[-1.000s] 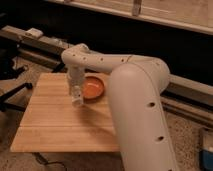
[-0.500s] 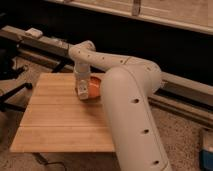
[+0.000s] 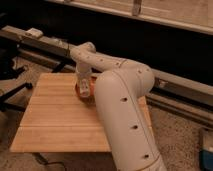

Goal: Place the bottle in the ceramic bowl

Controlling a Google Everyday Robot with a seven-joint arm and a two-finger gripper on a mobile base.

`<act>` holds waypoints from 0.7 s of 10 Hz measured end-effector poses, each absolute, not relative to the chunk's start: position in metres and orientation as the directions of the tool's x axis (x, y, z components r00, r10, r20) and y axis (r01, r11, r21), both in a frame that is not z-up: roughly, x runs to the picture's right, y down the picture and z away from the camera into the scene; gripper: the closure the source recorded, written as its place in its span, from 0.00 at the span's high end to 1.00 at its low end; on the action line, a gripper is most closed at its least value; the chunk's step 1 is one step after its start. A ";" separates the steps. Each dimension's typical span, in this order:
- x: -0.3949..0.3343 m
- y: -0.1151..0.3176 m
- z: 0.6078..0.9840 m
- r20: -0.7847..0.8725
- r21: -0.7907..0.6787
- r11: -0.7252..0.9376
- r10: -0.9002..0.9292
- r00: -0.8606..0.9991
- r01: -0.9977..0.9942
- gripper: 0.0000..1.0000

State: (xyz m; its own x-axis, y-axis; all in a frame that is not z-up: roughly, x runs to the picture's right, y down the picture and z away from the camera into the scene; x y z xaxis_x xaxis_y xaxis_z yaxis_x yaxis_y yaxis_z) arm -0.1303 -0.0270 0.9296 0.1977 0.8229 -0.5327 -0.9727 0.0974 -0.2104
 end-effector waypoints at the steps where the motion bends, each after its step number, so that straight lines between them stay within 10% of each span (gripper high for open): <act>1: -0.129 -0.028 0.932 -0.531 -0.208 0.096 0.824 0.195 -0.973 0.39; 5: -0.119 -0.037 0.931 -0.508 -0.203 0.079 0.843 0.173 -0.976 0.77; 7: -0.113 -0.041 0.929 -0.491 -0.194 0.065 0.857 0.155 -0.979 0.80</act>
